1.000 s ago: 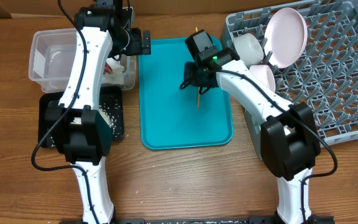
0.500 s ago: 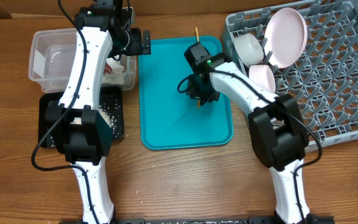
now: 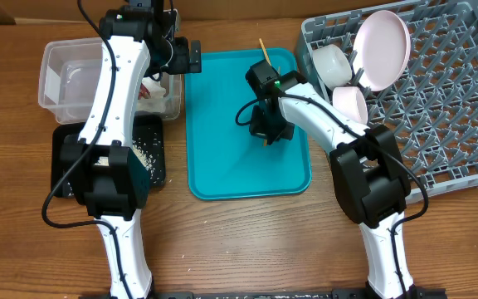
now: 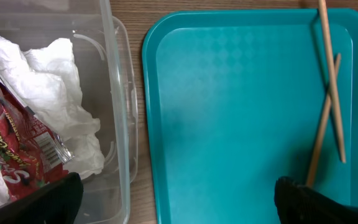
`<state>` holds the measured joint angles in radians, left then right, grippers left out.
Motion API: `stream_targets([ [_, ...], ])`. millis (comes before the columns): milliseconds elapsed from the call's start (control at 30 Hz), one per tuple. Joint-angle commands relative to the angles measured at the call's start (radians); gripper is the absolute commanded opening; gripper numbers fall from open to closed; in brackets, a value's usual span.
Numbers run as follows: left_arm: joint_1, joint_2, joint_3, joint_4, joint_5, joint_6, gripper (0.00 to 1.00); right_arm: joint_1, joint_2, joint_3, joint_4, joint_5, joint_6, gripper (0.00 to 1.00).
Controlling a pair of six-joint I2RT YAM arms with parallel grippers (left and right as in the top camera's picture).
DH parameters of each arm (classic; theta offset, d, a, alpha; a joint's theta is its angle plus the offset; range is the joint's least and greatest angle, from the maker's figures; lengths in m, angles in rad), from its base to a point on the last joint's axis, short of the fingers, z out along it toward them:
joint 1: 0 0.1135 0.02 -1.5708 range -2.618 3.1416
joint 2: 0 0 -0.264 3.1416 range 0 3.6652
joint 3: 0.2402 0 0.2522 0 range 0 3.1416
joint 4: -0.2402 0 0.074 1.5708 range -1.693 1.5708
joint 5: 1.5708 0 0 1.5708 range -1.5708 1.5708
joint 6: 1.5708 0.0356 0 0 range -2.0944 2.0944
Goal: Sort waste into correct bins and load items into the dishwasher
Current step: 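Release the plate, reach right gripper to chopsticks and grasp one, then carry the chopstick into the rack, release, return right gripper to tray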
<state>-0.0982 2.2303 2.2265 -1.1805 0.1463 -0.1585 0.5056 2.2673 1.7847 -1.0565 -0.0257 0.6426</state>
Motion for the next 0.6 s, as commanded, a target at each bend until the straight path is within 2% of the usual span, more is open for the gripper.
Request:
stream_targets([
  [0,-0.007,-0.011,0.022,0.004,0.007,-0.006,1.00,-0.004,-0.068,0.066,-0.081,0.001,-0.065,0.04],
  [67,-0.007,-0.011,0.022,0.004,0.007,-0.006,1.00,-0.004,-0.131,0.139,-0.188,-0.006,-0.150,0.04],
  [300,-0.007,-0.011,0.022,0.004,0.007,-0.006,1.00,-0.007,-0.274,0.296,-0.425,-0.019,-0.275,0.04],
  [467,-0.007,-0.011,0.022,0.004,0.007,-0.006,1.00,-0.058,-0.394,0.299,-0.428,0.052,-0.275,0.04],
  [567,-0.007,-0.011,0.022,0.004,0.007,-0.006,1.00,-0.125,-0.436,0.299,-0.448,0.133,-0.192,0.04],
])
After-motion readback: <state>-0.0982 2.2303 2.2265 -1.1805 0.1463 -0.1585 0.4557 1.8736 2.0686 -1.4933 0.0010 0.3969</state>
